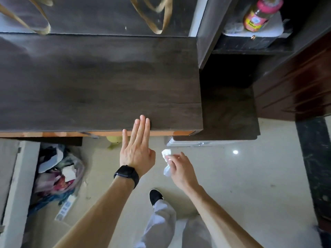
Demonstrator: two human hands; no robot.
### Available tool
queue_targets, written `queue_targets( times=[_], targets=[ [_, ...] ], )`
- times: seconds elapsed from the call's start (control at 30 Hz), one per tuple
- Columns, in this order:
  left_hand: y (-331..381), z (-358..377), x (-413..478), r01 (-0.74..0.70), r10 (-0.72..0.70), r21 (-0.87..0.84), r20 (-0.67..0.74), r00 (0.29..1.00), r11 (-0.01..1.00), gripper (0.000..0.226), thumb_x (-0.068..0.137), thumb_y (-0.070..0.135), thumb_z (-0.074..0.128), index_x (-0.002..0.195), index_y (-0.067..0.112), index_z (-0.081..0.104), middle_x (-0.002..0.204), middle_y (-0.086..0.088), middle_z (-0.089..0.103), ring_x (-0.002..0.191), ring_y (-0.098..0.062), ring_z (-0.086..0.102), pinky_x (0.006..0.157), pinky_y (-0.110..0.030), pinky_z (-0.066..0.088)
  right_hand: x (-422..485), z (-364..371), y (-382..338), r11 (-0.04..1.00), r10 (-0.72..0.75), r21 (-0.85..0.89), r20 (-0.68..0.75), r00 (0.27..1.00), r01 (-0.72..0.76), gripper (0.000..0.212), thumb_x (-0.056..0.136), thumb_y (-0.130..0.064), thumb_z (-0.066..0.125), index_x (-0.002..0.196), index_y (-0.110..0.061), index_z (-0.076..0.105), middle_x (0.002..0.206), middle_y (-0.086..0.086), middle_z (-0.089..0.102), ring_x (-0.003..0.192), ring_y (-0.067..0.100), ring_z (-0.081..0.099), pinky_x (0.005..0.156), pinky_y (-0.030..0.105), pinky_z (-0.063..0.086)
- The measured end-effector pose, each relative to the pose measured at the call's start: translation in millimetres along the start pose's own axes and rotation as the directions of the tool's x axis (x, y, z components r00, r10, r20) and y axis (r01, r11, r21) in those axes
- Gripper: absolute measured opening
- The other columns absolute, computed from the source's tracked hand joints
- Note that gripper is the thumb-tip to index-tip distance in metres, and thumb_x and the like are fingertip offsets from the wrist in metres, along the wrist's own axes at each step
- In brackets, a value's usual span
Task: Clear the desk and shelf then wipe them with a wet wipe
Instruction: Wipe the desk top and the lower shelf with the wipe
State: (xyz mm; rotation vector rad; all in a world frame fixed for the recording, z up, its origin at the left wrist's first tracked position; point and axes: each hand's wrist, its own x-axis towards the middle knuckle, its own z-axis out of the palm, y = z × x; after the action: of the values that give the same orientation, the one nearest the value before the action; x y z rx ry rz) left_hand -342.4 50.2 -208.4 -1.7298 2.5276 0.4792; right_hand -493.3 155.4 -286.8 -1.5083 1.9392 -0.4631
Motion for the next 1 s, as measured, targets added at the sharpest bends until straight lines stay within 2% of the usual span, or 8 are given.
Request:
queue_targets(
  times=[0.23, 0.37, 0.5, 0.63, 0.7, 0.8, 0.9, 1.0],
  targets=[
    [-25.2, -14.3, -22.0, 0.184, -0.184, -0.074, 0.0, 0.983, 0.98, 0.106, 0.07, 0.014, 0.06, 0.157, 0.017, 0.0, 0.165, 0.004, -0.008, 0.15, -0.011, -0.013, 0.12, -0.052, 0.01, 19.8, -91.0, -64.6, 0.979, -0.165, 0.057, -0.341, 0.925, 0.196, 0.034, 0.093, -0.003, 0.059, 0.121, -0.021, 0.069, 0.103, -0.008, 0.049, 0.083, 0.003, 0.054, 0.076, 0.005, 0.038],
    [-45.6, -16.5, -29.0, 0.173, -0.173, -0.014, 0.021, 0.985, 0.985, 0.109, 0.07, 0.017, 0.064, 0.157, 0.019, -0.002, 0.164, 0.006, -0.014, 0.15, -0.011, -0.012, 0.12, -0.051, 0.006, 58.5, -59.1, -103.4, 0.952, -0.284, -0.169, -0.185, 0.941, 0.255, 0.057, 0.079, 0.008, 0.063, 0.134, -0.006, 0.057, 0.108, 0.01, 0.057, 0.091, 0.029, 0.06, 0.075, 0.035, 0.056],
    [-40.5, -14.6, -26.9, 0.2, -0.2, -0.015, 0.041, 0.979, 0.98, 0.112, 0.069, 0.019, 0.063, 0.156, 0.018, -0.008, 0.163, 0.005, -0.018, 0.15, -0.012, -0.015, 0.12, -0.049, 0.004, 66.3, -55.8, -98.4, 0.889, -0.392, -0.323, -0.169, 0.904, 0.325, 0.048, 0.085, 0.001, 0.046, 0.132, -0.002, 0.057, 0.112, 0.012, 0.063, 0.082, 0.029, 0.057, 0.072, 0.037, 0.054],
    [-32.9, -17.8, -27.3, 0.243, -0.241, -0.014, 0.091, 0.966, 0.97, 0.113, 0.072, 0.019, 0.059, 0.153, 0.017, -0.02, 0.159, 0.005, -0.028, 0.147, -0.012, -0.024, 0.121, -0.046, -0.002, 38.7, -107.0, -33.4, 0.979, -0.051, -0.205, -0.345, 0.937, -0.023, 0.039, 0.094, -0.007, 0.05, 0.129, -0.02, 0.063, 0.11, -0.008, 0.064, 0.101, 0.025, 0.057, 0.083, 0.031, 0.049],
    [-31.8, -23.0, -27.4, 0.243, -0.242, 0.001, 0.117, 0.963, 0.97, 0.111, 0.074, 0.019, 0.057, 0.152, 0.017, -0.022, 0.157, 0.005, -0.032, 0.145, -0.012, -0.028, 0.121, -0.046, -0.005, 27.4, -134.0, -10.7, 0.964, 0.102, -0.196, -0.344, 0.933, -0.178, 0.052, 0.088, 0.005, 0.059, 0.136, -0.015, 0.057, 0.118, 0.005, 0.059, 0.105, 0.029, 0.057, 0.082, 0.031, 0.046],
    [-28.8, -32.6, -28.8, 0.24, -0.241, 0.03, 0.165, 0.956, 0.97, 0.107, 0.077, 0.02, 0.052, 0.151, 0.017, -0.025, 0.157, 0.005, -0.034, 0.144, -0.012, -0.029, 0.121, -0.047, -0.007, 15.3, -160.5, 6.7, 0.934, 0.323, -0.023, -0.374, 0.869, -0.357, 0.036, 0.095, -0.004, 0.059, 0.13, -0.007, 0.063, 0.113, 0.016, 0.059, 0.098, 0.035, 0.064, 0.081, 0.026, 0.038],
    [-25.0, -48.5, -25.4, 0.231, -0.238, 0.056, 0.219, 0.946, 0.971, 0.101, 0.08, 0.022, 0.049, 0.152, 0.016, -0.022, 0.16, 0.003, -0.027, 0.147, -0.014, -0.023, 0.121, -0.05, -0.006, -0.8, -171.9, -3.7, 0.947, 0.317, 0.073, -0.368, 0.874, -0.312, 0.026, 0.095, -0.011, 0.063, 0.12, -0.011, 0.071, 0.098, 0.003, 0.059, 0.09, 0.027, 0.064, 0.076, 0.022, 0.039],
    [-9.7, -72.3, -23.3, 0.167, -0.184, 0.084, 0.283, 0.941, 0.982, 0.089, 0.087, 0.025, 0.045, 0.155, 0.017, -0.011, 0.162, 0.002, -0.021, 0.149, -0.016, -0.019, 0.12, -0.051, -0.006, -24.8, -185.3, -27.7, 0.945, 0.317, 0.197, -0.343, 0.884, -0.262, 0.022, 0.094, -0.015, 0.066, 0.115, -0.015, 0.074, 0.095, -0.005, 0.061, 0.081, 0.009, 0.06, 0.071, 0.005, 0.037]
  ],
)
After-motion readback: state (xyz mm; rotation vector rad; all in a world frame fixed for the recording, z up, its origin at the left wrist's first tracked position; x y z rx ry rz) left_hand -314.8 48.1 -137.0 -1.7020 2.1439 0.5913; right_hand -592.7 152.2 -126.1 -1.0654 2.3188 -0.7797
